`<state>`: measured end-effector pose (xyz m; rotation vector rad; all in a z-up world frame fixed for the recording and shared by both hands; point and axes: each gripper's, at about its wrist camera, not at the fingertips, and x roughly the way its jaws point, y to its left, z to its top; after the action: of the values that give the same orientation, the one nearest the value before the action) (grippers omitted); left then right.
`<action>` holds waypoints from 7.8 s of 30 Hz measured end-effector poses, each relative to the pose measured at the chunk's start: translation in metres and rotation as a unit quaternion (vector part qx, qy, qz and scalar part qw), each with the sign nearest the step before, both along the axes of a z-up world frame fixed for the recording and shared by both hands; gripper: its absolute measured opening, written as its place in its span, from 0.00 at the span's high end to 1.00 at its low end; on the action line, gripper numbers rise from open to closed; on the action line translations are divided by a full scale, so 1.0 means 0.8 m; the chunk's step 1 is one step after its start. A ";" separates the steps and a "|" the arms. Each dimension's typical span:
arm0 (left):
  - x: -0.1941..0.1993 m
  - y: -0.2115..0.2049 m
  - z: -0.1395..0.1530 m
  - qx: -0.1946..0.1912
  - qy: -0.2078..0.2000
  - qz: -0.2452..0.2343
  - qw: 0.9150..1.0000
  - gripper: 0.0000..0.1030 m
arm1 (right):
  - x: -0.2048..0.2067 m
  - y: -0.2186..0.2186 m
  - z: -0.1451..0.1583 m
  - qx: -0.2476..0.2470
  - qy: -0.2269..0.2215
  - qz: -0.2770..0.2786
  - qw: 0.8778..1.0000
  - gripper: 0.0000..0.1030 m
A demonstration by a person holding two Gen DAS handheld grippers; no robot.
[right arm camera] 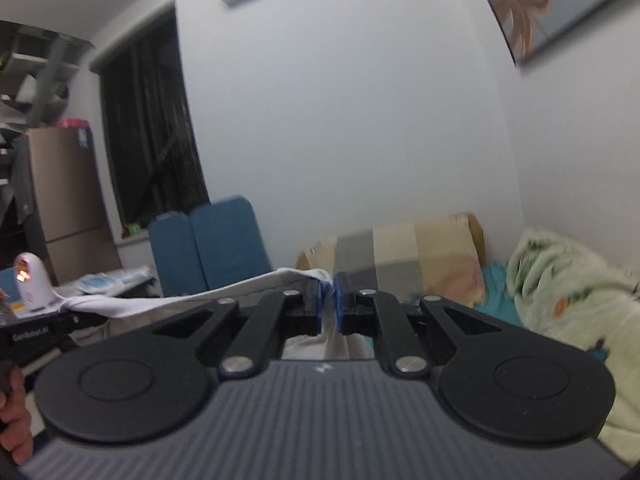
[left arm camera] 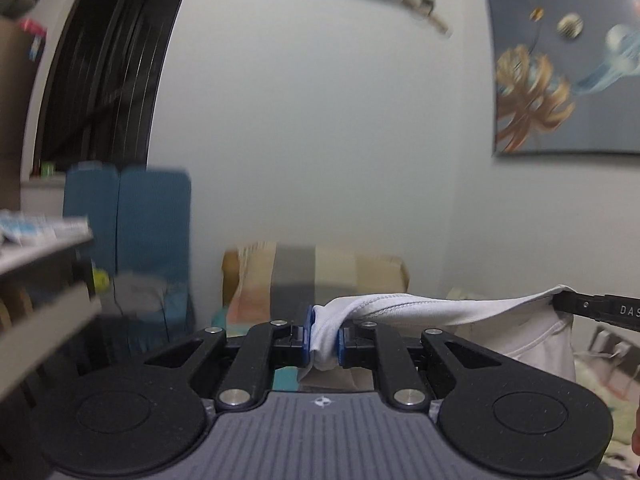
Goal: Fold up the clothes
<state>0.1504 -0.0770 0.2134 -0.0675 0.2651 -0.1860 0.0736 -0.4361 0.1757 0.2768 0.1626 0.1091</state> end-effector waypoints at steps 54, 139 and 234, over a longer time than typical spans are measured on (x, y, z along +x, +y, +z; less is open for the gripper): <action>-0.044 0.063 -0.253 -0.002 0.165 -0.019 0.986 0.47 | -0.045 0.030 -0.230 0.039 0.192 0.016 0.981 0.25; 0.291 0.287 -0.371 0.063 0.262 0.224 0.937 0.99 | 0.008 -0.003 -0.309 0.075 0.277 -0.072 0.955 0.25; -0.060 -0.022 -0.331 0.068 0.175 -0.047 0.981 0.27 | 0.010 -0.012 -0.311 -0.044 0.295 -0.067 0.952 0.27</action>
<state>0.1022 -0.0945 -0.0510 0.0490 0.6326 -0.2486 0.0818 -0.4457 -0.0729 0.2240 0.7397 -0.1202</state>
